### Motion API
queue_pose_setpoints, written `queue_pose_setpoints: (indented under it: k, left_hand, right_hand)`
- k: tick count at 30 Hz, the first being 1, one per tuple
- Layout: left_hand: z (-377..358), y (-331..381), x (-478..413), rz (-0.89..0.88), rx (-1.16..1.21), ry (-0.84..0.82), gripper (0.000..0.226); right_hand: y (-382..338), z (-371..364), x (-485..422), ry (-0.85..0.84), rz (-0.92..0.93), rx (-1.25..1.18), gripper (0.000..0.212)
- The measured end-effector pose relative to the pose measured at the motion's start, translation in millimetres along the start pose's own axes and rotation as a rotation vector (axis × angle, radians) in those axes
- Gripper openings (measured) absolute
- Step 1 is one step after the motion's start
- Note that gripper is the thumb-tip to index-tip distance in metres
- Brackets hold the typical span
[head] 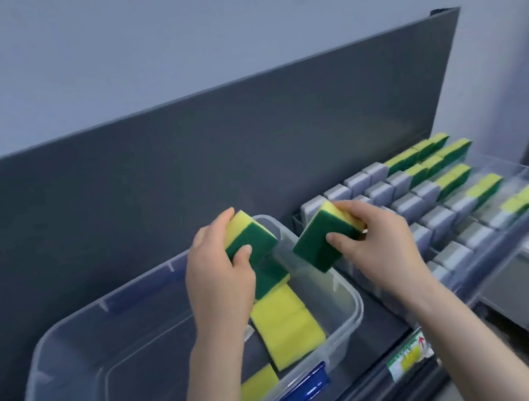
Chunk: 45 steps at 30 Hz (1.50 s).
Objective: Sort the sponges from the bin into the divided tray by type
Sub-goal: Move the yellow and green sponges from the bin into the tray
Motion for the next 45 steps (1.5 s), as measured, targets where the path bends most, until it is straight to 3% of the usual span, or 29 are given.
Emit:
queue_pose_setpoints:
  k: [17, 29, 45]
  left_hand:
    - [-153.5, 154.8, 41.0, -0.144, 0.061, -0.161, 0.040]
    - [-254.7, 251.7, 93.3, -0.154, 0.074, -0.164, 0.040]
    - [-339.6, 293.5, 31.8, -0.213, -0.127, -0.239, 0.032]
  right_hand:
    - [141.1, 172.2, 11.1, 0.200, -0.164, -0.043, 0.047]
    - [253.9, 276.3, 7.1, 0.147, -0.177, -0.071, 0.045]
    - [337.8, 309.8, -73.2, 0.073, -0.148, 0.007, 0.043]
Point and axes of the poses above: each hand's wrist, its own x-axis away from the middle knuckle, its own z-axis out of the back of the hand, y = z × x, the point moved 5 cm from there along -x, towards the middle knuckle, and after that the axes turned 1 degree about -y, right-handed, at the moved point
